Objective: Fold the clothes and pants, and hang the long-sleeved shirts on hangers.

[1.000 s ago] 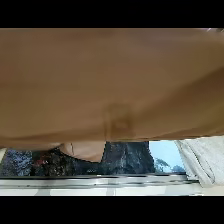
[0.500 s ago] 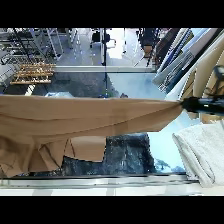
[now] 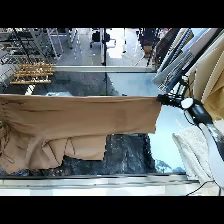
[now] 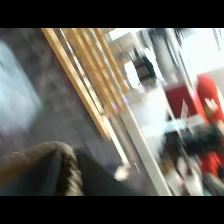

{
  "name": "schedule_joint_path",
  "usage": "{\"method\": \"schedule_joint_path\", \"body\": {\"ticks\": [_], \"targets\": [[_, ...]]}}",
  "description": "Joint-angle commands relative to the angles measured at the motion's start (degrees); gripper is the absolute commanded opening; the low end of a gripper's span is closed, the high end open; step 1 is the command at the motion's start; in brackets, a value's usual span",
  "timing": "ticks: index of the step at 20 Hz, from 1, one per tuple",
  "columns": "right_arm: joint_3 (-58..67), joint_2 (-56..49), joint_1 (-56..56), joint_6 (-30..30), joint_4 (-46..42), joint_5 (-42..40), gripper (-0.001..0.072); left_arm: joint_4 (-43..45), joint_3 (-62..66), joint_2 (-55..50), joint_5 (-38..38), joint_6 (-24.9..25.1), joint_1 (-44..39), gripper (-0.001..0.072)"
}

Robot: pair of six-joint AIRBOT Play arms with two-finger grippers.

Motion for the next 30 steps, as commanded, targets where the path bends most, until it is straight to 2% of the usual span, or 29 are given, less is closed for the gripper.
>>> {"method": "schedule_joint_path", "body": {"ticks": [1,2,4,5,6,7,9,11,14,16,20,24,25,26,27,28,29,30], "targets": [[8.02,-8.7,0.15,4.39,0.61,-2.29,0.0459,-0.52,0.09,-2.67,4.48,6.34,-1.55,0.072],[8.68,-8.52,-0.24,4.66,0.55,1.01,0.0512,0.68,0.94,-2.67,-1.18,8.46,-0.11,0.0705],[8.68,-7.76,-1.09,1.36,0.5,10.27,0.0511,10.01,3.72,-2.47,-17.73,9.2,4.17,0.0701],[8.66,-7.58,-1.38,-0.5,0.85,16.02,0.0511,16.55,4.57,-2.1,-25.83,6.47,6.62,0.07],[8.61,-7.56,-1.36,-3.37,2.25,23.06,0.0511,23.06,4.74,-1.68,-32.46,1.57,8.79,0.0691],[8.0,-7.56,-1.18,-7.41,6.1,29.68,0.051,29.64,4.74,-1.57,-37.92,-2.49,10.86,0.0657],[5.07,-7.56,-0.02,-14.82,19.65,43.06,0.0504,39.93,3.85,-1.77,-46.6,-6.56,14.27,0.0589],[1.03,-7.56,3.58,-15.76,28.39,51.32,0.05,44.17,0.59,-1.77,-48.13,-6.56,15.98,0.0589],[-4.37,-7.58,13.05,-13.0,28.68,52.33,0.05,46.03,-3.98,-1.79,-45.94,-5.2,16.46,0.0589],[-6.78,-7.61,19.52,-11.93,27.93,47.98,0.05,45.77,-4.87,-2.19,-44.41,-3.58,16.31,0.0589],[-8.41,-7.76,29.59,-5.81,24.55,35.8,0.05,43.08,-4.87,-4.11,-44.19,-1.73,16.17,0.0589],[-8.41,-7.76,34.4,-1.16,20.96,35.12,0.0501,36.2,-4.87,-5.49,-42.62,-0.22,16.15,0.0577],[-8.41,-7.78,35.19,-0.28,20.44,35.26,0.0501,34.51,-4.87,-5.7,-42.12,-0.22,16.15,0.0525],[-8.41,-7.82,36.04,-0.07,20.35,35.43,0.0501,32.92,-4.87,-5.95,-41.99,-0.24,16.15,0.0401],[-8.41,-7.89,36.83,0.37,20.31,35.47,0.0501,31.69,-4.87,-6.23,-42.03,-0.24,16.15,0.0242],[-8.41,-8.13,37.7,1.03,20.28,35.47,0.0501,31.08,-4.87,-6.38,-42.07,-0.24,16.15,0.0135],[-8.41,-8.48,38.53,1.51,19.96,35.45,0.0501,30.73,-4.87,-6.45,-42.14,-0.26,16.15,0.0091],[-8.41,-8.68,39.26,2.12,19.67,35.3,0.0501,30.73,-4.87,-6.43,-42.16,-0.26,16.17,0.0088]]}}
